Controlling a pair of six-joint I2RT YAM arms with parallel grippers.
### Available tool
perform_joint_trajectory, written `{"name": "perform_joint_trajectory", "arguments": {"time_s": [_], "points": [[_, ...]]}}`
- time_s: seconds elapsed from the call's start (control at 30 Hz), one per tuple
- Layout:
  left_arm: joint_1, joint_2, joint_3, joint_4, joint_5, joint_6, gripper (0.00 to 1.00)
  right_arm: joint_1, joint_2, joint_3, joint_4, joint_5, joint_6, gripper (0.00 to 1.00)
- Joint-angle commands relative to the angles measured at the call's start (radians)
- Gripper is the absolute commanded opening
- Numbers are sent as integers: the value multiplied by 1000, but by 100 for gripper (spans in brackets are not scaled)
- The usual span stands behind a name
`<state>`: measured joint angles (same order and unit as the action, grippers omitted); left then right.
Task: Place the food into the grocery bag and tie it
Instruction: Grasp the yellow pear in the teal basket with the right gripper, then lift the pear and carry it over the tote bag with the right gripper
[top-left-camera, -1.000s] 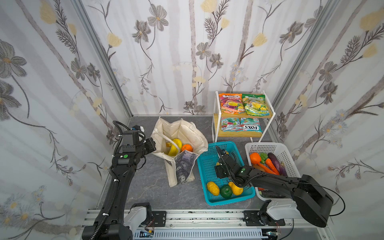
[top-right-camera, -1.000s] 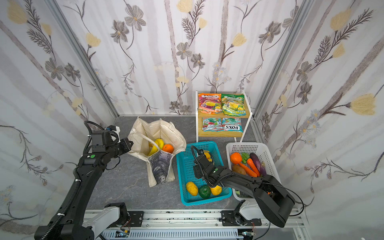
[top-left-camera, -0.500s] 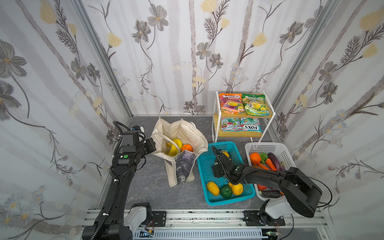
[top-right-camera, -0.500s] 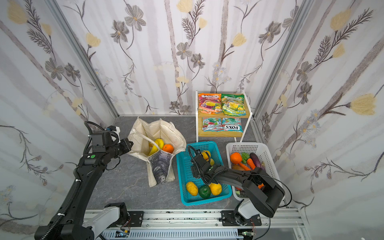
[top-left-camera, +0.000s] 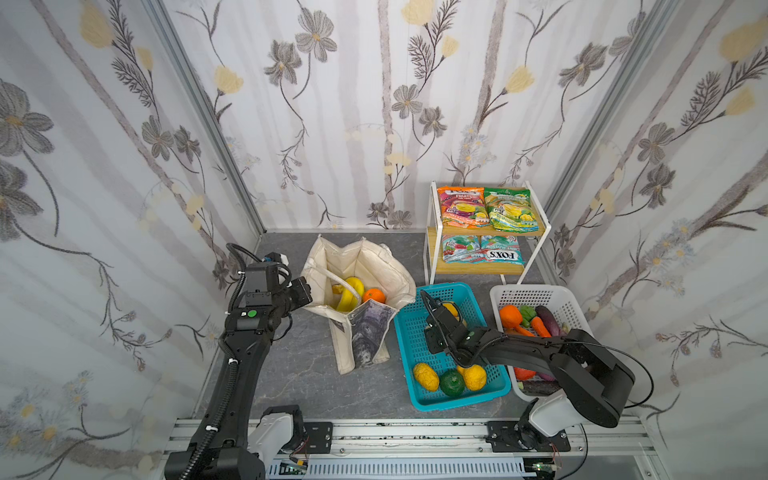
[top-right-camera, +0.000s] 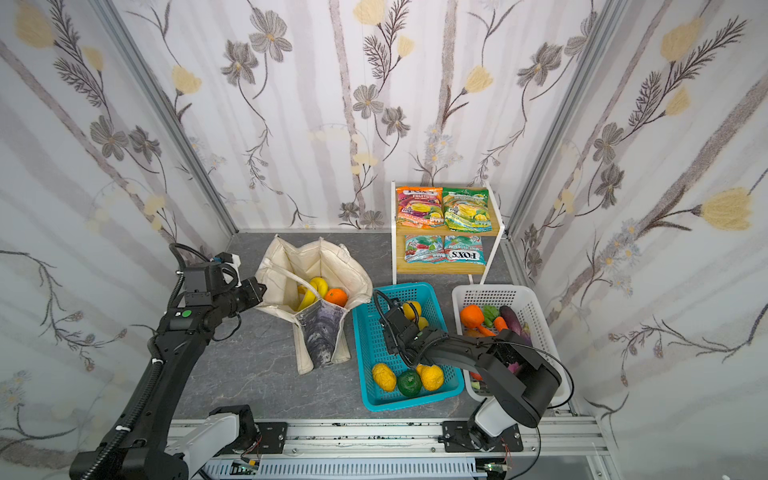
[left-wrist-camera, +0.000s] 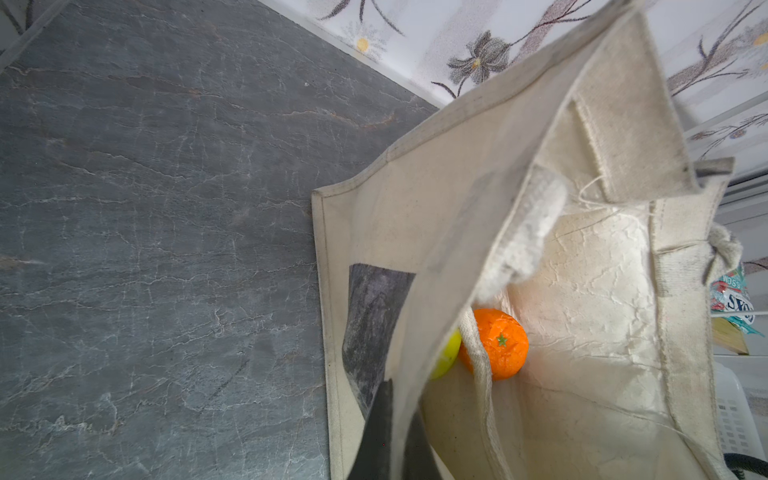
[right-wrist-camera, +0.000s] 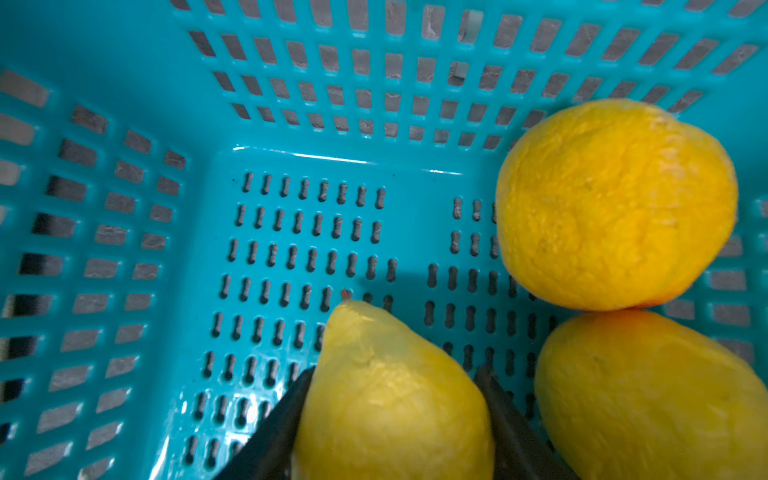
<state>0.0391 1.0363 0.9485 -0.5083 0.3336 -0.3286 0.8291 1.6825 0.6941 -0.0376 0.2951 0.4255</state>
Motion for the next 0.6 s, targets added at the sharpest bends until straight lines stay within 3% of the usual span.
{"name": "perform_joint_trajectory", "arguments": {"time_s": [0.0,0.3,0.4,0.57], "points": [[1,2,3,4,0,15,0,4,-37,10,24,34,2,56],[1,10,7,5,-1,20,0,11,-232,38,-69,26,-7,55],[1,4,3,7,1,22,0,43,-308,88,-77,2,-74,50],[0,-5,-14,7,-4,37,0,94,-412,194,-88,19,-148,53]]}}
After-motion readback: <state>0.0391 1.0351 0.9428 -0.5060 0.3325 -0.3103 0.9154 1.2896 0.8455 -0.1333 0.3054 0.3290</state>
